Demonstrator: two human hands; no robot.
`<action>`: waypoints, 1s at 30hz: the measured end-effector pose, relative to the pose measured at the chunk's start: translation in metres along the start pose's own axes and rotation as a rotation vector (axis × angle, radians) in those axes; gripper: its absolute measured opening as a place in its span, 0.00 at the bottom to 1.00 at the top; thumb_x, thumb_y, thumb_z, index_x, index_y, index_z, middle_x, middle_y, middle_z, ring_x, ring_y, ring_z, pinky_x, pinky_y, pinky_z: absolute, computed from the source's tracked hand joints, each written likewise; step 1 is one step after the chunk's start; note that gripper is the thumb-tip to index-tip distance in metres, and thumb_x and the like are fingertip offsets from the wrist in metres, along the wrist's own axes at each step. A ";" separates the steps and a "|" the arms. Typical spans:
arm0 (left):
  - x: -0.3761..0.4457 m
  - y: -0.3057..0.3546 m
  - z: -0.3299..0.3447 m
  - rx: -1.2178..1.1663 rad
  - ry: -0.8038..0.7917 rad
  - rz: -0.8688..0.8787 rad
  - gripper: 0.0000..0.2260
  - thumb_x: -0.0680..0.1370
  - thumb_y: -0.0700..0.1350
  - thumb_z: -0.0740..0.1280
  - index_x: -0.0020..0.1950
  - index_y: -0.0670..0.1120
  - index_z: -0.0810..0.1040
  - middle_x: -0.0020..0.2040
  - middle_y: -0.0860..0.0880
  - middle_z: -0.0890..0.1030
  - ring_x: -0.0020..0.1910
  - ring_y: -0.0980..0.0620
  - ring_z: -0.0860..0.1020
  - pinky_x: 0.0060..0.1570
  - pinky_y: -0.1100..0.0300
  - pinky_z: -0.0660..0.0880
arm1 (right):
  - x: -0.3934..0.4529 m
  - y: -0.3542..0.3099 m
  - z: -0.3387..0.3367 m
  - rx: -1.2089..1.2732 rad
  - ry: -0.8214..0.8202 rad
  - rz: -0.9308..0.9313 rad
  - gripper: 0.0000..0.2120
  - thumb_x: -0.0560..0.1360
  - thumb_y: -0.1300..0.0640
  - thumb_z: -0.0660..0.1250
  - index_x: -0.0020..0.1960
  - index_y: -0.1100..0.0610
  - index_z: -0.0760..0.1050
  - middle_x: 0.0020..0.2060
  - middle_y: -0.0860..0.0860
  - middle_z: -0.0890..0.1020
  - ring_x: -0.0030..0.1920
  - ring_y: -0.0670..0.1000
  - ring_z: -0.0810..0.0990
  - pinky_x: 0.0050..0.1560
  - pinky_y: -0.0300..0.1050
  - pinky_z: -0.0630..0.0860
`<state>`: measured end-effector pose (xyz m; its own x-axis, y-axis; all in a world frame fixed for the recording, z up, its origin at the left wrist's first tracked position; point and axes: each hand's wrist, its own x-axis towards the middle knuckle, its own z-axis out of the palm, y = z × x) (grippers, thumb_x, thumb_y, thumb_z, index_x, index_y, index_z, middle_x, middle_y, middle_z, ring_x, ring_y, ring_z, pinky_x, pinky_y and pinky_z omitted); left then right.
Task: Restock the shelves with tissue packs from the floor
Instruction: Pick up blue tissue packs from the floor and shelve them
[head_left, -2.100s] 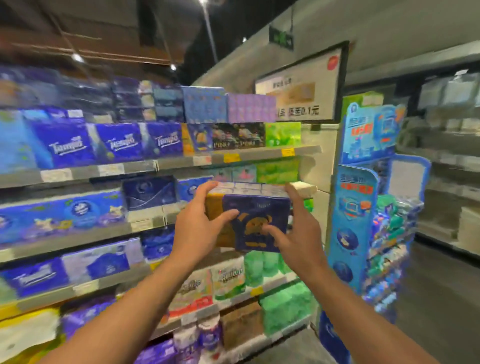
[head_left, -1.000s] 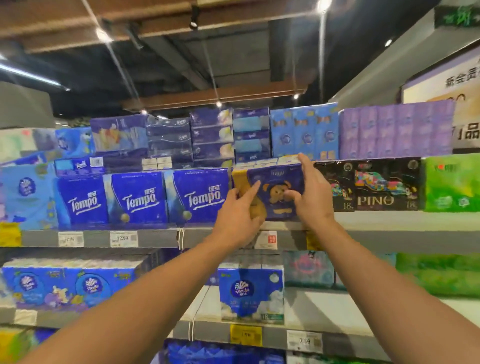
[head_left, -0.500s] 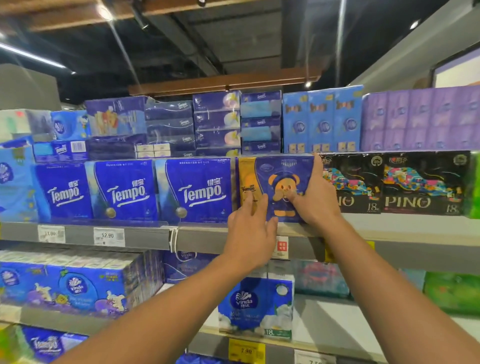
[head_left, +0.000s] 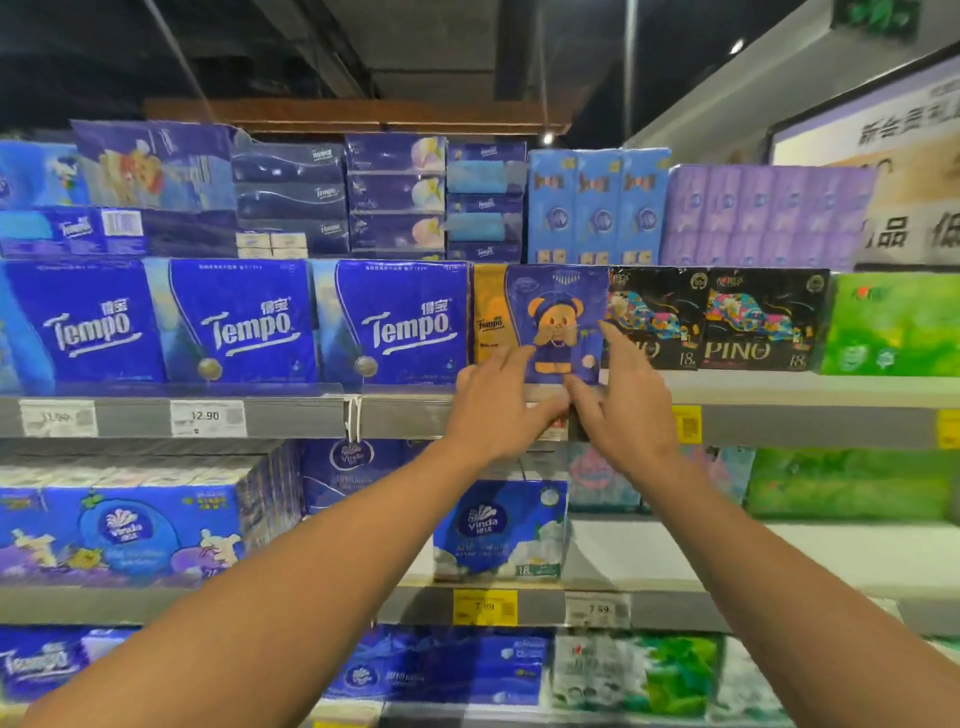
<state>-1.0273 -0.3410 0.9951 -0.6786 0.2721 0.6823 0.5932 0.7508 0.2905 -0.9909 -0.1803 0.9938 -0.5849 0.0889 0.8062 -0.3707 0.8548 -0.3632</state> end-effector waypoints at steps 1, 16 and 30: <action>-0.005 -0.001 -0.002 -0.052 0.056 0.018 0.27 0.73 0.61 0.66 0.68 0.50 0.71 0.66 0.49 0.74 0.64 0.49 0.73 0.64 0.49 0.69 | -0.015 -0.002 -0.009 0.013 -0.005 -0.007 0.28 0.76 0.56 0.69 0.73 0.59 0.65 0.67 0.56 0.75 0.65 0.58 0.73 0.62 0.49 0.68; -0.254 0.153 0.046 -0.691 -0.590 0.319 0.12 0.70 0.46 0.75 0.52 0.48 0.79 0.49 0.48 0.82 0.45 0.49 0.80 0.47 0.58 0.74 | -0.387 -0.101 -0.156 -0.444 0.118 0.746 0.32 0.75 0.44 0.68 0.74 0.54 0.63 0.58 0.57 0.80 0.54 0.58 0.81 0.54 0.55 0.77; -0.703 0.367 -0.108 -0.770 -1.285 1.067 0.23 0.66 0.49 0.76 0.60 0.50 0.78 0.52 0.50 0.83 0.50 0.50 0.81 0.51 0.60 0.74 | -0.811 -0.393 -0.337 -0.753 0.686 1.557 0.34 0.74 0.40 0.69 0.74 0.50 0.61 0.57 0.52 0.82 0.55 0.56 0.80 0.50 0.50 0.76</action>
<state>-0.2858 -0.3210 0.6945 0.4217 0.9067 -0.0057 0.7349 -0.3380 0.5880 -0.1271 -0.4161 0.6401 0.3872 0.9180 0.0860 0.6163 -0.1883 -0.7647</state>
